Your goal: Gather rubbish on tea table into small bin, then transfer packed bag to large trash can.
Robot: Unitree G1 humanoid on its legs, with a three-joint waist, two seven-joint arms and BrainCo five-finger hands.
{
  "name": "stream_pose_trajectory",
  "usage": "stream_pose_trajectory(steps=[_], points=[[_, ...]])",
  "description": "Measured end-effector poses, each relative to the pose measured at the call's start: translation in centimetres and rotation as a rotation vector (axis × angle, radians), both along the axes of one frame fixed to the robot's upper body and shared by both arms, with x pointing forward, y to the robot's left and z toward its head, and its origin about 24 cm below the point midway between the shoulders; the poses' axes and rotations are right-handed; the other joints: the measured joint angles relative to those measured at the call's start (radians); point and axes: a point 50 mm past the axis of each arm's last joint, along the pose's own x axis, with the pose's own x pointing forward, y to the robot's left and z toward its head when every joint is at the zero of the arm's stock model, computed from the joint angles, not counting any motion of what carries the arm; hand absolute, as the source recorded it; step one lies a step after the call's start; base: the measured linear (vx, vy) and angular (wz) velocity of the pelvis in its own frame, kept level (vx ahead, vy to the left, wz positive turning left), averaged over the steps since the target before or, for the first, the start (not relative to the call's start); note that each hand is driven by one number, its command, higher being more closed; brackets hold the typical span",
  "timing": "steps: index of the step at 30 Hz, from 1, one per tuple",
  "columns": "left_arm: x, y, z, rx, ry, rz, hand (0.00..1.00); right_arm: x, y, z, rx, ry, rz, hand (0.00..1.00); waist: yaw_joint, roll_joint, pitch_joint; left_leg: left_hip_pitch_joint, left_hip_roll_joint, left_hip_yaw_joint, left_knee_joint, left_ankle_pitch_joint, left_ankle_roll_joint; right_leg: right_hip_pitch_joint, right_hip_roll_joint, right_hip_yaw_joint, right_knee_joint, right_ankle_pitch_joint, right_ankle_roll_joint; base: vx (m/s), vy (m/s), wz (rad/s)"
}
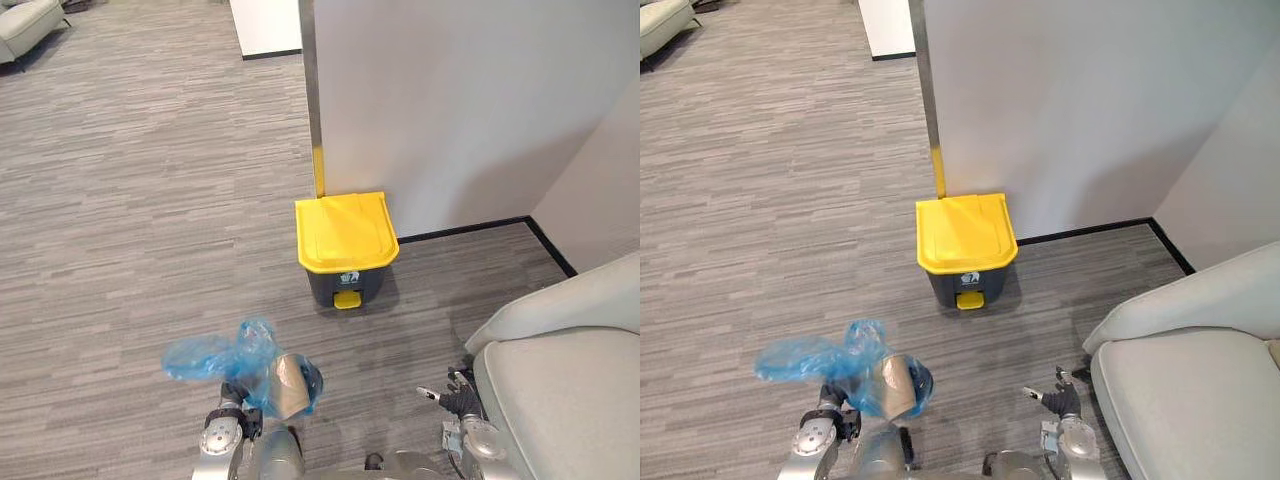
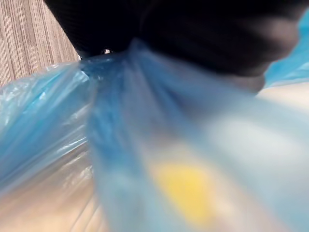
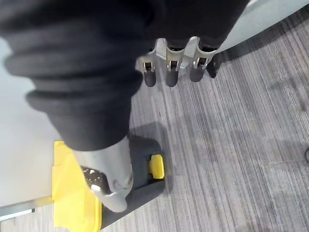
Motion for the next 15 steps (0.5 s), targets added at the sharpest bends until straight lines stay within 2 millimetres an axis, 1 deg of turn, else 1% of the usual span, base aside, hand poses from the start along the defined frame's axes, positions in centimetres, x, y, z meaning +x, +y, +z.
stream_pose_trajectory(steps=[1, 2, 3, 4, 5, 6, 7, 8, 9, 10, 11, 12, 13, 14, 15], points=[[0.0, -0.1, 0.0, -0.002, 0.001, 0.000, 1.00, 0.0, -0.4, 0.0, -0.003, 0.004, -0.016, 0.00, -0.002, 0.014, -0.005, 0.019, -0.032, -0.015, -0.200, 0.060, -0.034, 0.011, 0.000, 0.011, -0.006, -0.013, 0.025, 0.31, 0.230, -0.34], [-0.1, -0.1, -0.1, -0.003, 0.007, 0.001, 1.00, 0.1, -0.6, -0.1, -0.008, 0.008, -0.018, 0.00, -0.001, 0.030, -0.009, 0.031, -0.043, -0.032, -0.248, 0.165, -0.011, 0.013, 0.002, 0.028, -0.003, -0.024, 0.042, 0.33, 0.237, -0.38], [-0.4, 0.5, -0.5, 0.009, 0.029, 0.013, 1.00, 0.3, -0.2, -0.3, 0.009, 0.018, -0.016, 0.00, 0.000, 0.000, -0.010, 0.053, -0.073, -0.011, -0.261, 0.159, 0.023, 0.024, -0.021, 0.056, -0.013, -0.032, 0.059, 0.33, 0.210, -0.27], [0.0, 0.9, -0.4, 0.018, 0.024, 0.017, 1.00, 0.5, -0.3, -0.2, 0.006, 0.010, -0.019, 0.00, -0.004, -0.019, -0.010, 0.041, -0.093, -0.005, -0.234, 0.124, 0.042, 0.029, -0.042, 0.069, -0.026, -0.044, 0.081, 0.33, 0.193, -0.18], [0.0, 0.8, -0.5, 0.016, 0.029, 0.014, 1.00, 0.5, -0.4, -0.1, 0.002, 0.009, -0.020, 0.00, -0.004, -0.020, -0.009, 0.033, -0.093, 0.003, -0.208, 0.101, 0.051, 0.029, -0.050, 0.072, -0.021, -0.050, 0.091, 0.31, 0.187, -0.15], [-0.1, 0.8, -0.6, 0.013, 0.037, 0.015, 1.00, 0.5, -0.7, -0.1, -0.005, 0.009, -0.017, 0.00, -0.002, -0.019, -0.010, 0.032, -0.095, 0.019, -0.164, 0.053, 0.061, 0.031, -0.061, 0.089, 0.000, -0.059, 0.103, 0.30, 0.215, -0.32], [-0.3, 0.8, -0.7, 0.015, 0.044, 0.015, 1.00, 0.7, -0.6, 0.0, -0.005, 0.005, -0.014, 0.00, -0.003, -0.020, -0.010, 0.053, -0.107, 0.034, -0.150, 0.013, 0.069, 0.022, -0.076, 0.111, 0.062, -0.072, 0.125, 0.30, 0.228, -0.34], [-0.5, 0.8, -0.9, 0.014, 0.052, 0.015, 1.00, 0.7, -0.6, 0.0, -0.005, 0.004, -0.012, 0.00, -0.005, -0.020, -0.010, 0.069, -0.113, 0.042, -0.156, -0.003, 0.071, 0.005, -0.086, 0.125, 0.118, -0.078, 0.136, 0.29, 0.205, -0.25], [-0.7, 0.9, -0.9, 0.018, 0.060, 0.008, 1.00, 0.8, -0.6, 0.0, -0.005, 0.005, -0.008, 0.00, -0.008, -0.021, -0.010, 0.110, -0.135, 0.053, -0.174, -0.030, 0.070, -0.052, -0.106, 0.136, 0.273, -0.074, 0.165, 0.30, 0.163, -0.08], [-0.7, 0.9, -0.9, 0.023, 0.061, 0.000, 1.00, 0.7, -0.6, -0.1, -0.006, 0.009, -0.006, 0.00, -0.009, -0.020, -0.010, 0.130, -0.145, 0.055, -0.182, -0.041, 0.078, -0.083, -0.117, 0.136, 0.357, -0.058, 0.194, 0.37, 0.143, -0.02], [-0.7, 1.0, -0.9, 0.034, 0.064, -0.012, 1.00, 0.2, -0.4, -0.4, -0.003, 0.034, 0.000, 0.00, -0.013, -0.021, -0.010, 0.173, -0.159, 0.055, -0.198, -0.056, 0.094, -0.140, -0.135, 0.135, 0.510, -0.034, 0.234, 0.39, 0.085, 0.09], [-0.7, 1.1, -0.9, 0.045, 0.065, -0.025, 1.00, -0.1, -0.3, -0.7, 0.000, 0.051, 0.003, 0.00, -0.019, -0.020, -0.010, 0.210, -0.163, 0.053, -0.201, -0.070, 0.097, -0.186, -0.141, 0.122, 0.604, -0.049, 0.206, 0.34, 0.030, 0.12], [-0.7, 1.3, -0.9, 0.050, 0.067, -0.024, 1.00, -0.1, -0.2, -0.7, 0.001, 0.052, 0.006, 0.00, -0.024, -0.019, -0.010, 0.228, -0.163, 0.051, -0.202, -0.073, 0.096, -0.206, -0.139, 0.115, 0.629, -0.061, 0.184, 0.35, -0.019, 0.26], [-0.7, 1.3, -0.9, 0.052, 0.067, -0.023, 1.00, 0.0, -0.2, -0.7, 0.000, 0.048, 0.010, 0.00, -0.036, -0.018, -0.010, 0.258, -0.162, 0.040, -0.207, -0.083, 0.101, -0.247, -0.131, 0.088, 0.644, -0.085, 0.143, 0.35, -0.068, 0.37], [-0.4, 1.5, -0.7, 0.061, 0.057, -0.025, 1.00, 0.1, -0.3, -0.6, -0.007, 0.042, 0.014, 0.00, -0.045, -0.020, -0.011, 0.276, -0.159, 0.024, -0.211, -0.089, 0.099, -0.300, -0.111, 0.075, 0.624, -0.102, 0.113, 0.34, -0.092, 0.42]])
